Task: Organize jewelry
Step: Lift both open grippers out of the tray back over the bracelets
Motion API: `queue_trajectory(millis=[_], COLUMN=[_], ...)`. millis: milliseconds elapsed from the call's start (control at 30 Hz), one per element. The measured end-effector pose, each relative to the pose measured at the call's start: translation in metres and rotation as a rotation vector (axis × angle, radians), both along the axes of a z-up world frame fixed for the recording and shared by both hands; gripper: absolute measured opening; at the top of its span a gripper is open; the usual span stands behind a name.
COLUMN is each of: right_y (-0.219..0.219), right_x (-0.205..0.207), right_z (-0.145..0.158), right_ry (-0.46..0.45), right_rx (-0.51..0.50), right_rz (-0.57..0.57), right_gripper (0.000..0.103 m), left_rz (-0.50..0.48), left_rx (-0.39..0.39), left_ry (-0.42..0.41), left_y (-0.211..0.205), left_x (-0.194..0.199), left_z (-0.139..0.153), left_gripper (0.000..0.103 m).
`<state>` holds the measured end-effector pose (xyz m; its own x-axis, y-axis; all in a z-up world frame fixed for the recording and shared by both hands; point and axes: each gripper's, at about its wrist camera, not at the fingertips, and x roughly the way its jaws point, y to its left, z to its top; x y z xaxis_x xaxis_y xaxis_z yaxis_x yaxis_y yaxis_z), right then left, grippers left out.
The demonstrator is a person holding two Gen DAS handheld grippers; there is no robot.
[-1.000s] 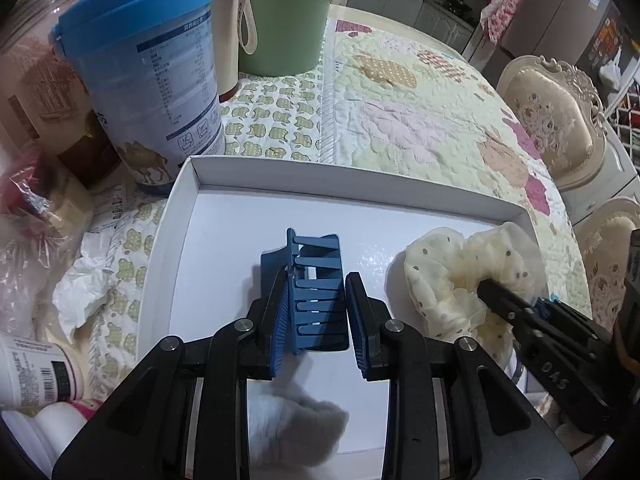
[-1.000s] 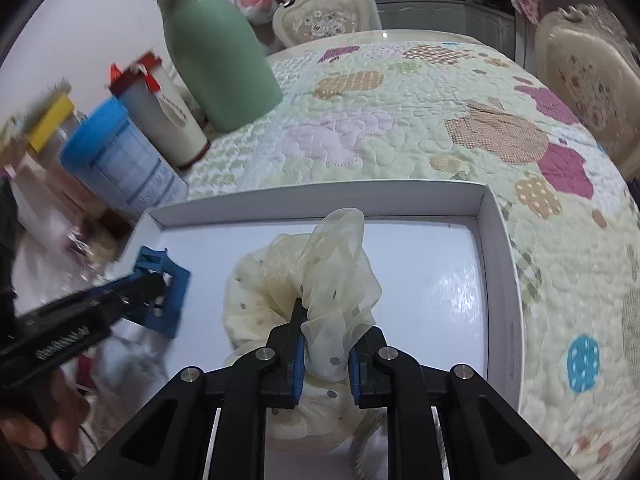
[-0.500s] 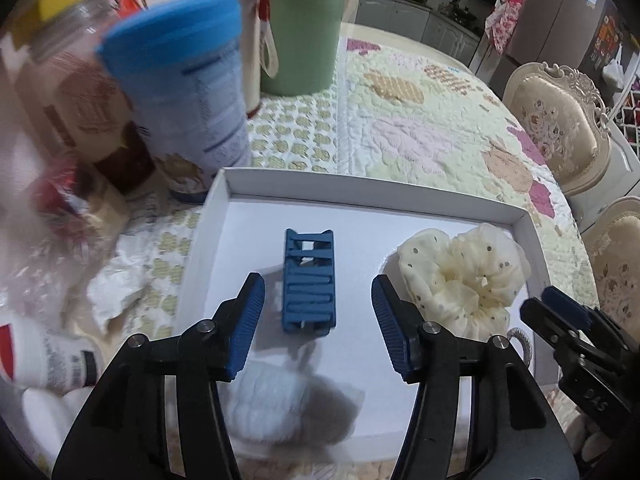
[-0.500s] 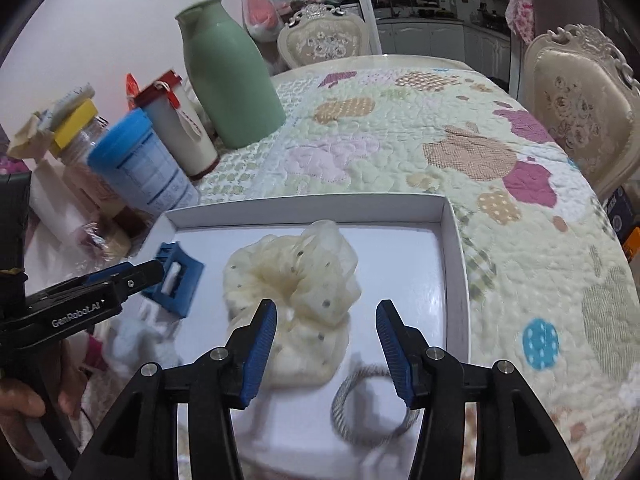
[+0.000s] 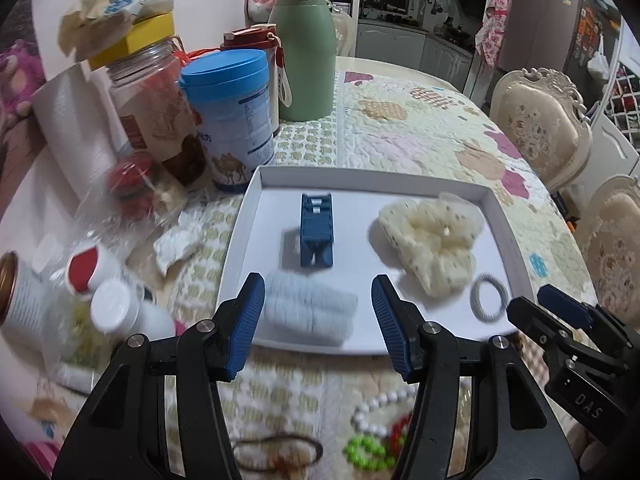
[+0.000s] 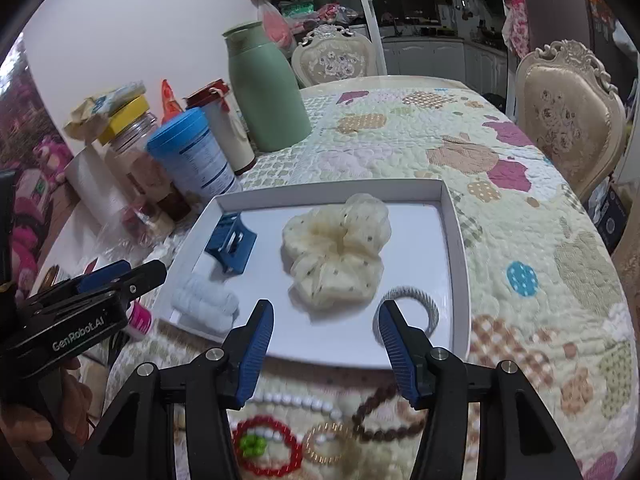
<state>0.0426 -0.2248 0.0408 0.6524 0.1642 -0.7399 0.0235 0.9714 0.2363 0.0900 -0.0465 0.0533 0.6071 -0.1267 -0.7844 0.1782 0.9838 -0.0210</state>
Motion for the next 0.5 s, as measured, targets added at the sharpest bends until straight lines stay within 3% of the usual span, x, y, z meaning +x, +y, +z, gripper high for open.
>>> queue_trajectory(millis=[500], right_y=[0.012], right_x=[-0.081], right_z=[0.014], right_ry=[-0.007], right_rx=[-0.025], right_rz=[0.017], right_gripper=[0.053], left_rz=[0.004], left_rx=[0.015], left_ry=[-0.008], left_y=[0.009], left_x=[-0.088], left_z=[0.005], left_gripper=[0.055])
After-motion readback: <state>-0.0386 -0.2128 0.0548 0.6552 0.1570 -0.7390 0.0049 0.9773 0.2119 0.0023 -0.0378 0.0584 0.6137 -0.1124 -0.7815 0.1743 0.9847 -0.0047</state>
